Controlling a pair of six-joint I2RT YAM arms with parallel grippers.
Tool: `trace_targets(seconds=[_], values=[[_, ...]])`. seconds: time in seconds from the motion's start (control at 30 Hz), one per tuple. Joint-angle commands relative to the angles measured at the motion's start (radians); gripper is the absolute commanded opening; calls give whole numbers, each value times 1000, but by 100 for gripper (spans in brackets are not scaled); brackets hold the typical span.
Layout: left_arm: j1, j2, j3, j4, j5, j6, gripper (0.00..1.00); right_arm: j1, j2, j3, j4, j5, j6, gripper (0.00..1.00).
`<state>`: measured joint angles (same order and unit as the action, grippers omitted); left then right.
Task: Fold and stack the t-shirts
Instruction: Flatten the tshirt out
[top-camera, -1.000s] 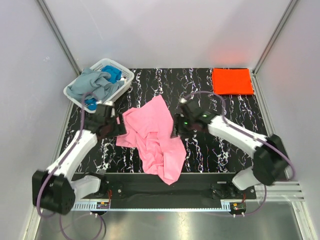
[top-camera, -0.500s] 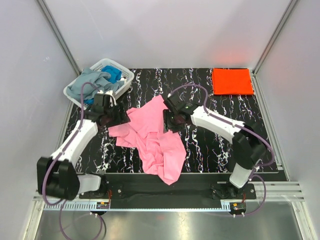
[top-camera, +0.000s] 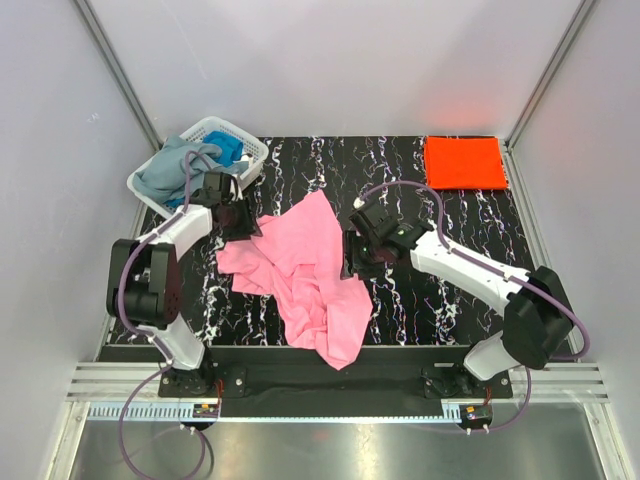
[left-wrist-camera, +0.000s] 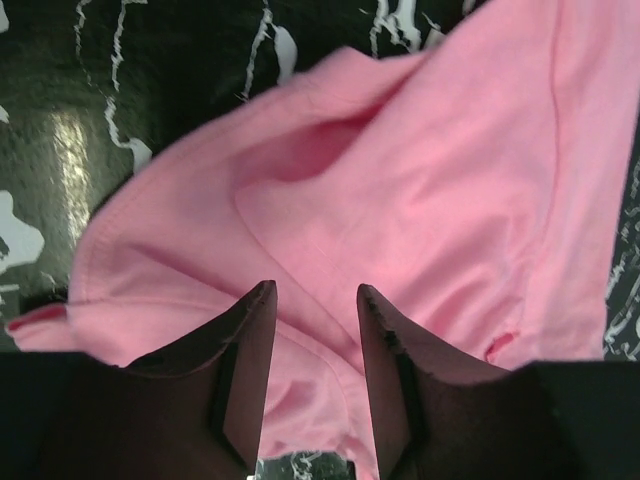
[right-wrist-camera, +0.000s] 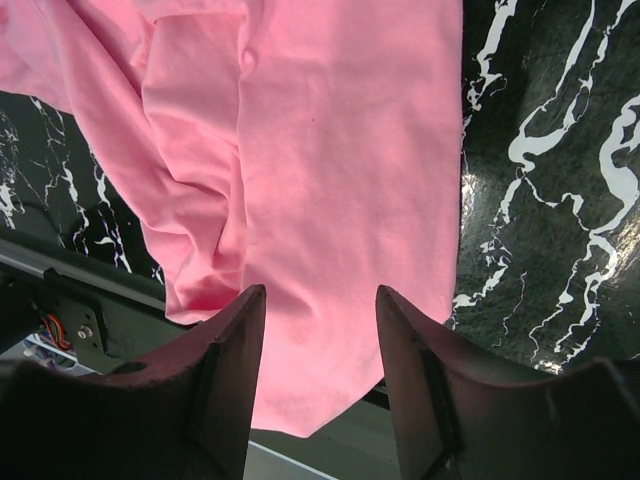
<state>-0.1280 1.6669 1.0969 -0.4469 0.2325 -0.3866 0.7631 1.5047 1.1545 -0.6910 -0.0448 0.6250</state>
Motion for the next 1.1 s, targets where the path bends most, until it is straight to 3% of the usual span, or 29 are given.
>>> trace_targets(seconds=[0.0, 0.27, 0.63, 1.07], values=[[13, 65, 44, 53, -21, 32, 40, 2, -28, -18, 51, -24, -15, 55], [24, 125, 54, 82, -70, 77, 36, 2, -20, -10, 62, -46, -25, 56], [24, 205, 136, 54, -82, 104, 43, 2, -51, -13, 47, -38, -30, 56], [14, 165, 121, 70, -50, 110, 36, 2, -49, -16, 50, -32, -27, 57]])
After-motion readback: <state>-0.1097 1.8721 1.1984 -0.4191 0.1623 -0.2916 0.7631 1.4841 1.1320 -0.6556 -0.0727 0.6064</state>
